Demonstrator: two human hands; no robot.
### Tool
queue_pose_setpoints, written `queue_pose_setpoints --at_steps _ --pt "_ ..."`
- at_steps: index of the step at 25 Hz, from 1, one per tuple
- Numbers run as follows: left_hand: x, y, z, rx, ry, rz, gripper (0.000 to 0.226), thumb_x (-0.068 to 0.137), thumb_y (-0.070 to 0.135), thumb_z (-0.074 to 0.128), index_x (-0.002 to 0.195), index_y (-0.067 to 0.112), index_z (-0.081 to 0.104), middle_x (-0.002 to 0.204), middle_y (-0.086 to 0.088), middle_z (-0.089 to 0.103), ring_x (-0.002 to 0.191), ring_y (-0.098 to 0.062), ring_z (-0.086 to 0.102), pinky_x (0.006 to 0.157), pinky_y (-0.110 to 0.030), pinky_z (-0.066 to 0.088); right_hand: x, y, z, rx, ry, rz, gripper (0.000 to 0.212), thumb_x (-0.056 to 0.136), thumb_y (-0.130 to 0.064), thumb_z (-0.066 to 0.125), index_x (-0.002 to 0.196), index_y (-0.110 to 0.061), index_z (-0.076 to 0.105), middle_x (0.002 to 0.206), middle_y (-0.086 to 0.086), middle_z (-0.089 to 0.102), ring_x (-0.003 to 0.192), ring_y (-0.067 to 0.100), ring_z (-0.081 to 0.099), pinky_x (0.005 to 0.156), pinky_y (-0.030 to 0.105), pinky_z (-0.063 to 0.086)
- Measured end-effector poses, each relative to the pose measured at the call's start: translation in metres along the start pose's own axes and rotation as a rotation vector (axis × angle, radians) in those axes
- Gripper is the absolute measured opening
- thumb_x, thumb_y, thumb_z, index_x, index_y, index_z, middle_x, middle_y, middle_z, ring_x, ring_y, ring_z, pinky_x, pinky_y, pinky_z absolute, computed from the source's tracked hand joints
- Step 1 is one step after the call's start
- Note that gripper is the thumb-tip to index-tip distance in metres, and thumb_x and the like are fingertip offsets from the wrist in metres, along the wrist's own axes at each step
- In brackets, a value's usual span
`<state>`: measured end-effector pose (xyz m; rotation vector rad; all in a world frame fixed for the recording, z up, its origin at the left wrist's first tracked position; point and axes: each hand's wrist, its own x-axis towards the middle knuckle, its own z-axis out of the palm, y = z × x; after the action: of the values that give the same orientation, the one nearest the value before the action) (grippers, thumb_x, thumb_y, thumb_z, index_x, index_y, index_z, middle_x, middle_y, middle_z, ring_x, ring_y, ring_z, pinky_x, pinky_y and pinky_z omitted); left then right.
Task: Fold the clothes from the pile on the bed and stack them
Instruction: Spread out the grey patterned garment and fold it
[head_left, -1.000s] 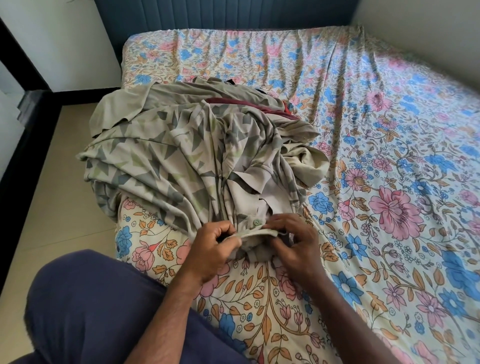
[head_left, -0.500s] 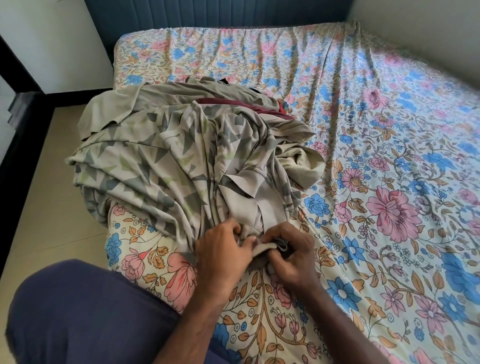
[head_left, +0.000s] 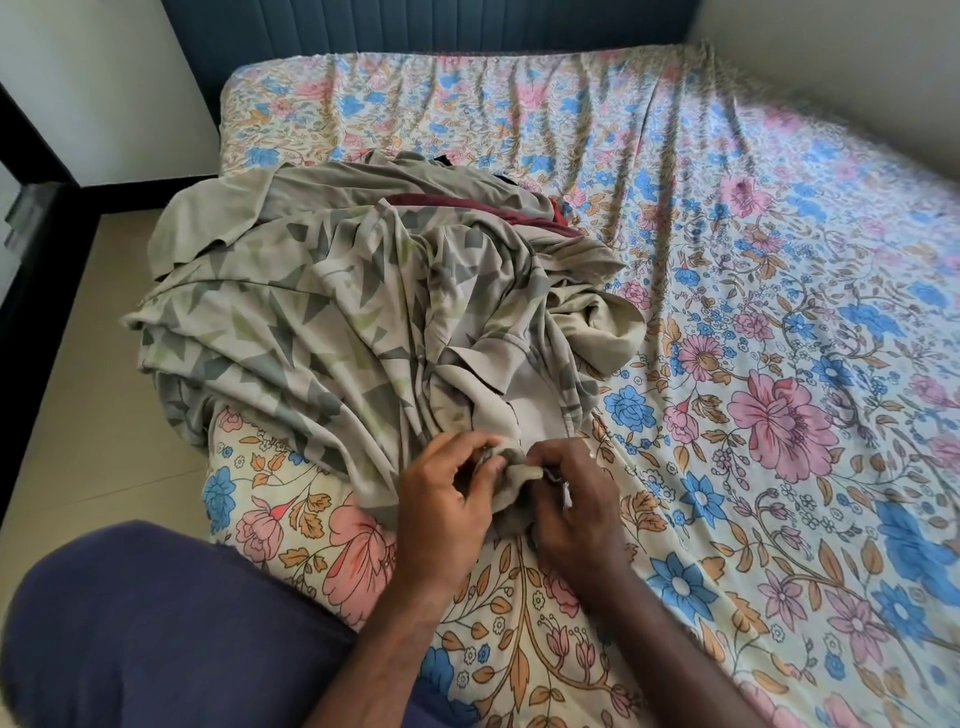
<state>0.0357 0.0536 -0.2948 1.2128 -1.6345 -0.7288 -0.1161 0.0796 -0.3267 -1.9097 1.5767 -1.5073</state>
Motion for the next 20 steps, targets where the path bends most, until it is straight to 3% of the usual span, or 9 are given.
queue_pose_setpoints --at_steps 4,10,17,20 --pt "0.001 -0.004 0.001 -0.011 0.069 -0.025 0.017 0.09 0.013 0.075 0.107 0.017 0.077 0.097 0.01 0.069 0.092 0.0 0.067 0.077 -0.015 0.056 -0.008 0.002 0.008 -0.16 -0.087 -0.22 0.011 0.098 -0.011 0.057 0.108 -0.015 0.06 0.109 0.004 0.059 0.095 0.017 0.056 0.078 0.027 0.05" --pt "0.008 -0.011 -0.007 -0.147 -0.141 -0.049 0.015 0.089 0.008 0.075 0.102 0.013 0.08 0.094 0.009 0.071 0.093 -0.008 0.07 0.083 -0.016 0.055 -0.002 0.0 0.006 -0.156 0.007 -0.027 0.01 0.094 -0.015 0.061 0.102 -0.014 0.067 0.102 -0.006 0.063 0.091 -0.002 0.056 0.081 0.006 0.044" --pt "0.01 -0.014 -0.009 -0.157 -0.205 -0.008 0.017 0.091 0.004 0.073 0.105 0.01 0.08 0.097 0.005 0.071 0.095 -0.011 0.07 0.083 -0.018 0.055 -0.002 -0.005 0.005 -0.201 -0.003 0.084 0.019 0.097 -0.029 0.056 0.116 -0.027 0.06 0.1 -0.019 0.059 0.084 -0.006 0.055 0.074 0.006 0.043" --pt "0.009 -0.014 -0.008 -0.122 -0.193 0.033 0.017 0.091 0.004 0.072 0.106 0.01 0.079 0.097 0.005 0.069 0.093 -0.012 0.069 0.079 -0.019 0.056 -0.003 -0.004 0.007 -0.239 -0.009 0.039 0.022 0.098 -0.026 0.057 0.117 -0.019 0.066 0.099 -0.011 0.065 0.084 -0.006 0.053 0.073 0.005 0.043"
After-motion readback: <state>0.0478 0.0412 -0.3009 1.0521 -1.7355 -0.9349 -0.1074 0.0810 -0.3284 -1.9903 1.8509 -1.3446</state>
